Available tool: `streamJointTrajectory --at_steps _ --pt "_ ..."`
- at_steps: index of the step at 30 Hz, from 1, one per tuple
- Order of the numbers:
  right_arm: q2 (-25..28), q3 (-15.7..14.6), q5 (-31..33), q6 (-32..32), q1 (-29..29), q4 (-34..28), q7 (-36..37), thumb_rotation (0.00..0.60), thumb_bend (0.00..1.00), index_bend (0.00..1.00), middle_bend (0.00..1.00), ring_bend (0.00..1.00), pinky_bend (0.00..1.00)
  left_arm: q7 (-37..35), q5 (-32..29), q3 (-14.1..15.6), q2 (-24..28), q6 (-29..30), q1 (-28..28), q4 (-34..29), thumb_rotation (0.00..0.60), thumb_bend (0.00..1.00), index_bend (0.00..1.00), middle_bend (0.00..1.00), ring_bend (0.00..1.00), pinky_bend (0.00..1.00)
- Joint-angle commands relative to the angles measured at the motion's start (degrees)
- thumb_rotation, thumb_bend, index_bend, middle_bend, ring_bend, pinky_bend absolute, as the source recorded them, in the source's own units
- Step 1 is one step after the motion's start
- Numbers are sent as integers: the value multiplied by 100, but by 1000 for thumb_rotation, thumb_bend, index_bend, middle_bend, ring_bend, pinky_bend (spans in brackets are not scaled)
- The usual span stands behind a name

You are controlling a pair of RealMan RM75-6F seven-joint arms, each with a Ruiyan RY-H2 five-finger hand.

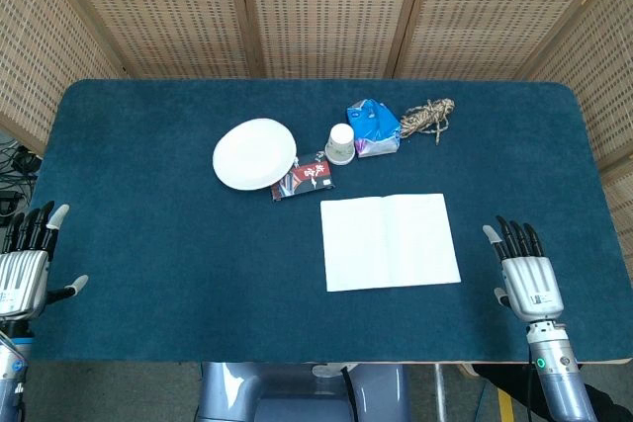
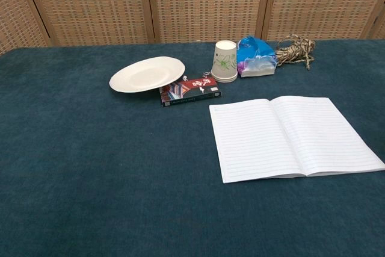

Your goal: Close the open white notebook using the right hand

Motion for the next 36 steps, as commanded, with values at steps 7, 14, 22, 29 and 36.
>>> streamJointTrajectory --at_steps 7,14,22,29,36 --pt "4 29 40 -4 -1 30 79 600 143 0 0 0 0 -11 1 -3 -6 23 -3 -1 600 108 0 0 0 0" --pt "10 27 3 43 -13 12 121 600 144 0 0 0 0 -79 30 -18 30 78 5 -30 600 108 0 0 0 0" --pt "-3 39 -15 98 -27 20 144 600 143 0 0 0 0 -132 -5 -44 73 87 7 -50 600 108 0 0 0 0" --pt "-4 36 -40 102 -21 -5 158 600 144 0 0 0 0 -161 -46 -44 90 95 26 -47 600 108 0 0 0 0" --pt "-6 27 -71 81 -3 -46 191 600 144 0 0 0 0 -182 -35 -38 103 109 33 -53 600 108 0 0 0 0"
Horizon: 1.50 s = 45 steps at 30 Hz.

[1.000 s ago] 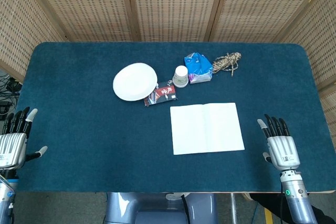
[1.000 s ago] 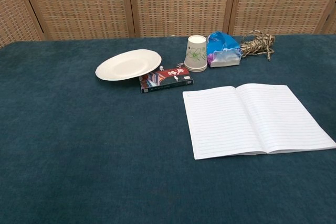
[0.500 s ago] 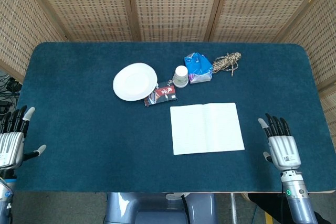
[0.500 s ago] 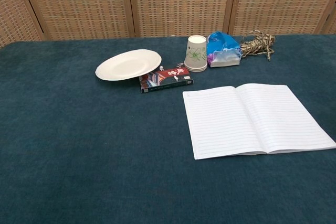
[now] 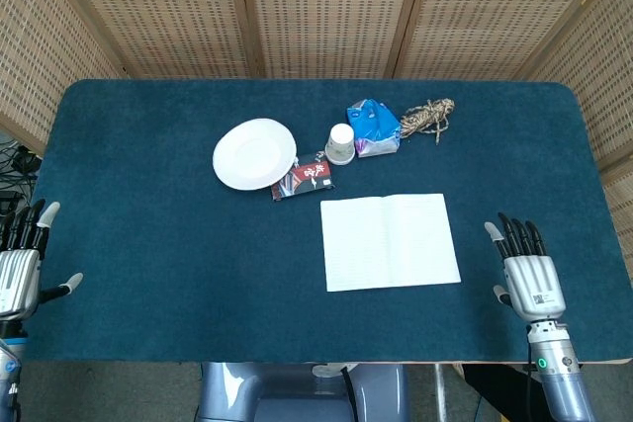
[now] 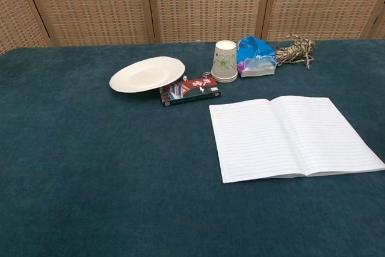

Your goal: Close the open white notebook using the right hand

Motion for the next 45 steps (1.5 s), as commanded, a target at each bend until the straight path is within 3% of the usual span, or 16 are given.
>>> streamJointTrajectory --at_steps 1,6,23,32,45 --pt "-7 -2 -1 -45 23 -19 32 600 144 0 0 0 0 -1 6 4 0 -3 -3 -2 600 109 0 0 0 0" --pt "-165 42 16 -311 214 -75 22 600 143 0 0 0 0 10 -3 -3 -7 -5 -9 -4 600 108 0 0 0 0" --pt "-1210 372 716 -881 873 -739 -1405 600 144 0 0 0 0 -179 -102 -40 36 -89 -30 26 600 108 0 0 0 0" --pt "-1704 502 1102 -1031 1126 -683 -1823 600 144 0 0 0 0 -273 -155 -44 57 -149 -38 48 600 108 0 0 0 0" --pt "-2379 399 1395 -1137 1365 -398 -2178 600 156 0 0 0 0 -411 -217 -59 77 -242 -68 87 600 108 0 0 0 0"
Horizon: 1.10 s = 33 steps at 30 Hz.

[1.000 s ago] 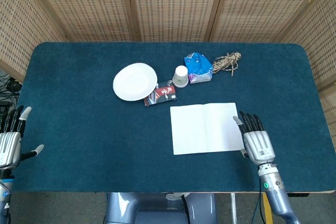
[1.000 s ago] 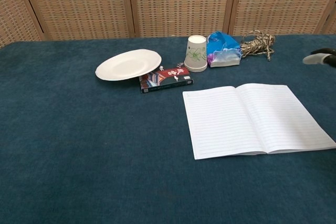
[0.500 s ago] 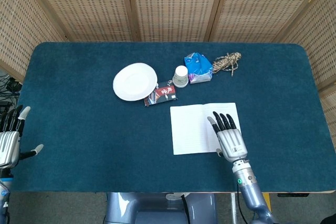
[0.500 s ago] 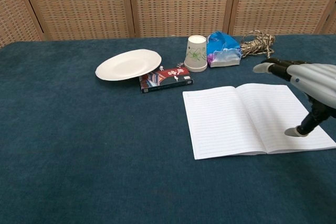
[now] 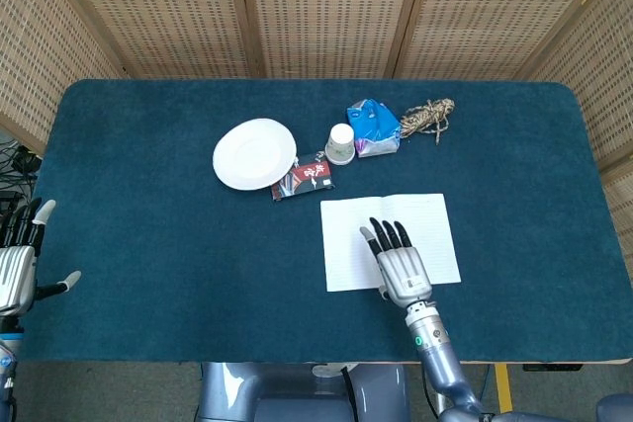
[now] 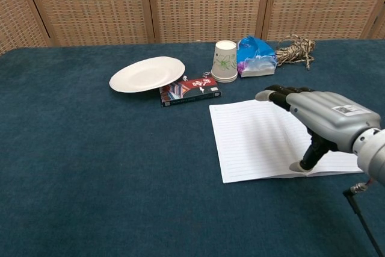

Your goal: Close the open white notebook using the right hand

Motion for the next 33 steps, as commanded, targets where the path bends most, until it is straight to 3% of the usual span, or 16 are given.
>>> streamJointTrajectory --at_steps 1,33 --pt "-115 -32 46 -22 44 83 -47 600 157 0 0 0 0 -22 1 2 3 -13 -6 7 600 108 0 0 0 0" --pt "-710 -50 262 -135 302 784 27 600 168 0 0 0 0 -179 -28 -2 7 -67 -34 68 600 109 0 0 0 0"
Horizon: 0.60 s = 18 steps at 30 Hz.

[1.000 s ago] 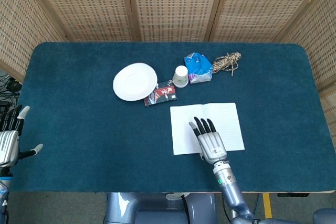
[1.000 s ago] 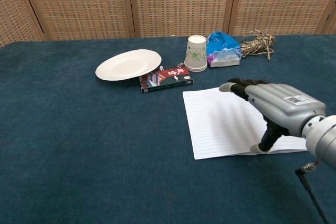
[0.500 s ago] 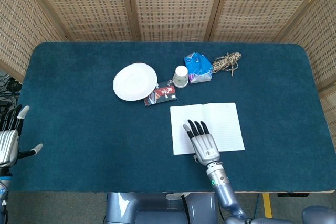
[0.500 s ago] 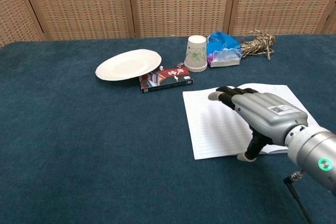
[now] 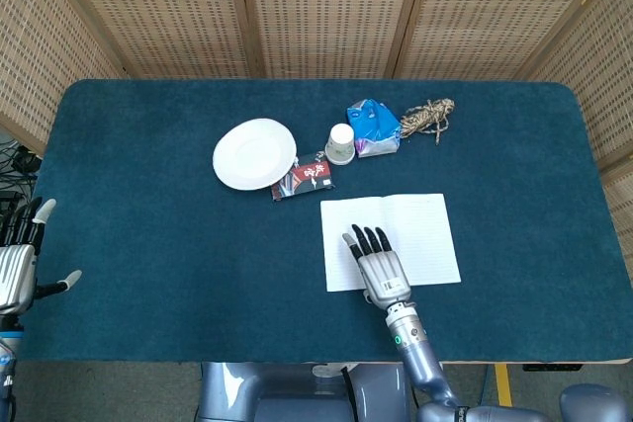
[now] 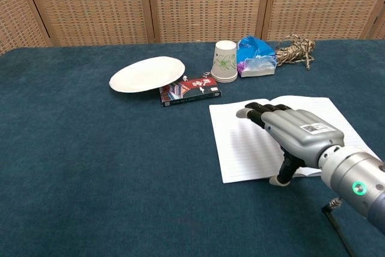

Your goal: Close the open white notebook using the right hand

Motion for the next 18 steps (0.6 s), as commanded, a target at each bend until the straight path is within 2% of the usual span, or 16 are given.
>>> streamJointTrajectory --at_steps 1,11,18 --pt "-11 2 21 -15 11 35 9 600 168 0 0 0 0 -6 -4 1 1 -2 1 2 600 108 0 0 0 0" --pt "-80 8 57 -61 55 277 110 600 169 22 0 0 0 -17 -4 2 15 8 5 -10 600 108 0 0 0 0" --pt "-170 -42 -143 -8 77 630 305 600 193 48 0 0 0 13 -31 2 -4 -20 -8 9 600 109 0 0 0 0"
